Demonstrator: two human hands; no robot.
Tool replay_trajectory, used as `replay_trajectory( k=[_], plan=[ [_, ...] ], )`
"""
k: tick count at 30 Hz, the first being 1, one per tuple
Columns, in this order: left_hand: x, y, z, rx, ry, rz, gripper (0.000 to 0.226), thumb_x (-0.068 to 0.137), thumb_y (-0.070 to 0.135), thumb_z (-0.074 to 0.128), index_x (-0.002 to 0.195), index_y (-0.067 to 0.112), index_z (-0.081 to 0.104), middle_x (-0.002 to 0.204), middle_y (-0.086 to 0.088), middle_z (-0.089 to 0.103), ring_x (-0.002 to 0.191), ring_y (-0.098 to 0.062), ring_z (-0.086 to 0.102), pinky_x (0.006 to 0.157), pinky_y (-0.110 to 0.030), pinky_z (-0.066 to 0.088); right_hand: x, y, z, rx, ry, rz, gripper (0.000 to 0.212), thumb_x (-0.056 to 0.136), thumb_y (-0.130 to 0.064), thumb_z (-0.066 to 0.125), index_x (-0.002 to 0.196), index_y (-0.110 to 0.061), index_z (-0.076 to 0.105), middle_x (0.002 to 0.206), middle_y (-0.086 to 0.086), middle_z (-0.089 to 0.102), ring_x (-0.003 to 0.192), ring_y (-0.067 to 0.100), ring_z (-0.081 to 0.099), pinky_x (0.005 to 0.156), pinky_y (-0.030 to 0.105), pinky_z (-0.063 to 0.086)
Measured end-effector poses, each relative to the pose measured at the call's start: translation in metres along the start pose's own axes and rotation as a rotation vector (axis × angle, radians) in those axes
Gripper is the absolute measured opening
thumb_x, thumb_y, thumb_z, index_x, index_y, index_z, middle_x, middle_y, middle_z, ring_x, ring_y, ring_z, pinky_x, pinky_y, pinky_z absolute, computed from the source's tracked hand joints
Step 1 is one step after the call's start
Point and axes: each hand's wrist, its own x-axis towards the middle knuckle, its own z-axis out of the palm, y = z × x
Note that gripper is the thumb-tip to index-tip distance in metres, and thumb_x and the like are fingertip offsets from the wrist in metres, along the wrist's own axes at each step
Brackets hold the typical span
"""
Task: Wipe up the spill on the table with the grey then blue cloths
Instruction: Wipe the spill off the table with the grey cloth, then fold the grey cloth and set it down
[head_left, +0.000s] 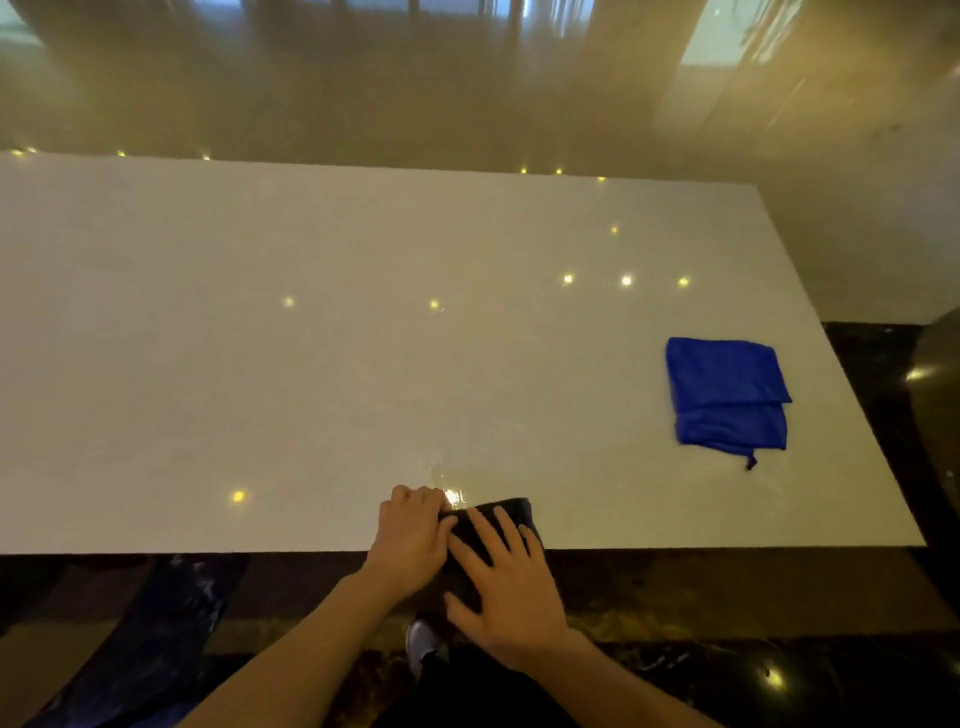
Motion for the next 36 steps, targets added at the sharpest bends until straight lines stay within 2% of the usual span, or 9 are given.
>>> replay_trajectory(
  k=[2, 5, 8, 12, 16, 19, 23, 29, 36],
  plan=[
    [-0.008, 0.012, -0.02, -0.175, -0.132, 0.072, 0.016, 0.101, 0.027, 0.046, 0.1, 0.015, 0.057, 0.097, -0.006, 0.067, 0.091, -0.026, 0.059, 0.086, -0.041, 0.047, -0.008, 0.008, -0.023, 0.084, 0.011, 0.023, 0.07, 0.089, -0.053, 0.051, 0.154, -0.035, 0.032, 0.16, -0.003, 0.036, 0.145, 0.027, 0.032, 0.121, 0.053, 0.027],
    [-0.007, 0.034, -0.06, -0.262, -0.262, 0.231, 0.011, 0.099, 0.021, 0.052, 0.095, 0.012, 0.056, 0.088, -0.005, 0.065, 0.083, -0.025, 0.06, 0.08, -0.04, 0.05, -0.001, 0.029, -0.074, 0.239, -0.047, 0.136, 0.077, 0.084, -0.048, 0.068, 0.153, -0.035, 0.035, 0.153, 0.0, 0.038, 0.137, 0.026, 0.033, 0.112, 0.048, 0.033],
    [0.009, 0.06, -0.108, -0.389, -0.445, 0.331, 0.012, 0.098, 0.019, 0.056, 0.087, 0.021, 0.06, 0.079, 0.009, 0.061, 0.074, -0.011, 0.057, 0.074, -0.025, 0.047, 0.016, 0.049, -0.126, 0.489, -0.221, 0.081, 0.039, 0.084, -0.03, 0.079, 0.119, -0.018, 0.068, 0.128, 0.006, 0.062, 0.12, 0.025, 0.054, 0.104, 0.046, 0.046],
    [0.05, 0.097, -0.162, -0.745, -0.445, 0.206, 0.018, 0.097, 0.033, 0.058, 0.098, 0.016, 0.062, 0.094, -0.005, 0.065, 0.086, -0.02, 0.064, 0.07, -0.028, 0.053, 0.035, 0.081, -0.198, 1.122, -0.232, 0.134, 0.011, 0.082, -0.016, 0.078, 0.093, -0.018, 0.075, 0.09, 0.001, 0.073, 0.09, 0.016, 0.069, 0.08, 0.028, 0.056],
    [0.127, 0.159, -0.18, -0.971, -0.342, 0.037, 0.026, 0.091, 0.049, 0.057, 0.1, 0.024, 0.061, 0.111, -0.012, 0.061, 0.096, -0.031, 0.061, 0.075, -0.041, 0.058, 0.066, 0.147, -0.272, 1.654, -0.085, 0.177, 0.046, 0.079, -0.014, 0.078, 0.124, -0.009, 0.067, 0.12, 0.019, 0.069, 0.111, 0.036, 0.065, 0.101, 0.052, 0.05],
    [0.149, 0.168, -0.16, -1.201, -0.302, -0.157, 0.023, 0.096, 0.044, 0.054, 0.097, 0.025, 0.067, 0.113, -0.012, 0.06, 0.093, -0.028, 0.062, 0.067, -0.038, 0.059, 0.071, 0.151, -0.269, 1.875, -0.121, 0.185, 0.06, 0.083, -0.015, 0.073, 0.141, -0.009, 0.056, 0.127, 0.026, 0.067, 0.111, 0.042, 0.066, 0.097, 0.054, 0.055],
    [0.228, 0.215, -0.143, -1.412, -0.391, -0.364, 0.039, 0.089, 0.042, 0.068, 0.117, 0.014, 0.072, 0.121, -0.015, 0.069, 0.113, -0.035, 0.066, 0.087, -0.049, 0.059, 0.1, 0.227, -0.298, 1.979, 0.006, 0.272, 0.056, 0.089, -0.009, 0.069, 0.143, -0.006, 0.053, 0.129, 0.029, 0.066, 0.108, 0.042, 0.07, 0.087, 0.05, 0.06],
    [0.314, 0.279, -0.095, -1.149, -0.367, -0.389, 0.03, 0.089, 0.014, 0.071, 0.119, 0.012, 0.068, 0.119, -0.018, 0.068, 0.103, -0.032, 0.067, 0.066, -0.039, 0.062, 0.134, 0.331, -0.314, 1.905, 0.203, 0.53, 0.052, 0.089, 0.003, 0.065, 0.139, -0.007, 0.054, 0.13, 0.03, 0.065, 0.123, 0.046, 0.062, 0.097, 0.053, 0.056],
    [0.373, 0.328, -0.036, -1.404, -0.222, -0.412, 0.029, 0.093, 0.003, 0.06, 0.118, 0.019, 0.062, 0.114, -0.015, 0.062, 0.102, -0.033, 0.063, 0.084, -0.048, 0.06, 0.168, 0.409, -0.33, 1.697, 0.303, 0.605, 0.06, 0.093, 0.008, 0.06, 0.146, -0.015, 0.047, 0.138, 0.024, 0.056, 0.121, 0.041, 0.061, 0.103, 0.054, 0.053]
  ],
)
